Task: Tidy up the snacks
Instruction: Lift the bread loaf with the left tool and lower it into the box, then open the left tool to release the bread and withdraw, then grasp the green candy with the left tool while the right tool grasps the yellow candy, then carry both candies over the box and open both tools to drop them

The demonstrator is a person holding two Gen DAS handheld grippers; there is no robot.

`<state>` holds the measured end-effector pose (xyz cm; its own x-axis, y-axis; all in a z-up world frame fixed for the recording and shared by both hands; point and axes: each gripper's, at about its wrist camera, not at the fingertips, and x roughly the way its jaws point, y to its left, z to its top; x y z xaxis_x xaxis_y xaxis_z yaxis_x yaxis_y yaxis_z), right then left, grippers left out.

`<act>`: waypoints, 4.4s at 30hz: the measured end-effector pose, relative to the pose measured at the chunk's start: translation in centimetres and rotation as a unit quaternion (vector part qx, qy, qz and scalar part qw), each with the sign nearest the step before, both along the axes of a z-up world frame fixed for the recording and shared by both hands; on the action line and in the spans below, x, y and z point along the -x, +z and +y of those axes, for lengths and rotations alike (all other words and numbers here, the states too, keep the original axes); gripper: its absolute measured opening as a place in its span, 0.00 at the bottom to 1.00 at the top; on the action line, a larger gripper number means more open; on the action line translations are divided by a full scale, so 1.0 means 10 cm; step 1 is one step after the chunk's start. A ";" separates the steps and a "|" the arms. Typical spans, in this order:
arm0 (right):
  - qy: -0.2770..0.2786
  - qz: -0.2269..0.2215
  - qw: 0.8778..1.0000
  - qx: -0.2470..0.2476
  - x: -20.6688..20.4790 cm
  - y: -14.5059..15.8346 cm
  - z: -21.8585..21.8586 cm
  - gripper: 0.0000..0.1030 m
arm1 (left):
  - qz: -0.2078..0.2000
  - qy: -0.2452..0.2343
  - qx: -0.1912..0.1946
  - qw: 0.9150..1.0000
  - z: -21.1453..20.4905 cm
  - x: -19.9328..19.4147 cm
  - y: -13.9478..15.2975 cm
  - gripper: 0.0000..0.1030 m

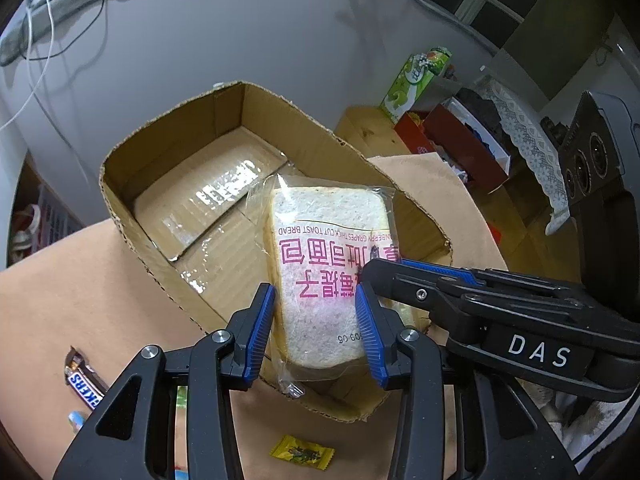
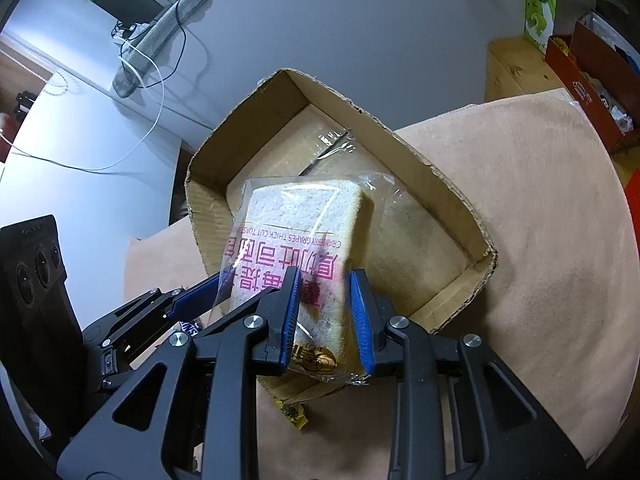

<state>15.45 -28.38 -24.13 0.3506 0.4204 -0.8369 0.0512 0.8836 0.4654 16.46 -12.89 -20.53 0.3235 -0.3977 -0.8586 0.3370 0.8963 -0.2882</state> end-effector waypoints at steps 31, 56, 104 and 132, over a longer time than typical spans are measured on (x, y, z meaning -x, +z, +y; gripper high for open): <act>0.057 -0.043 0.997 0.023 0.59 0.25 0.14 0.27 | -0.033 0.033 -0.004 0.999 0.71 0.47 0.27 0.39; 0.266 -0.043 0.948 0.168 1.20 -0.36 1.04 0.27 | 0.066 0.037 -0.035 0.997 1.09 1.63 -0.40 0.39; 0.279 -0.033 0.948 0.149 0.98 -0.48 1.16 0.22 | 0.044 0.047 -0.048 0.997 1.12 1.71 -0.42 0.20; 0.171 -0.089 0.970 0.146 0.41 0.30 0.47 0.22 | -0.035 0.036 -0.024 0.998 0.91 0.62 0.18 0.20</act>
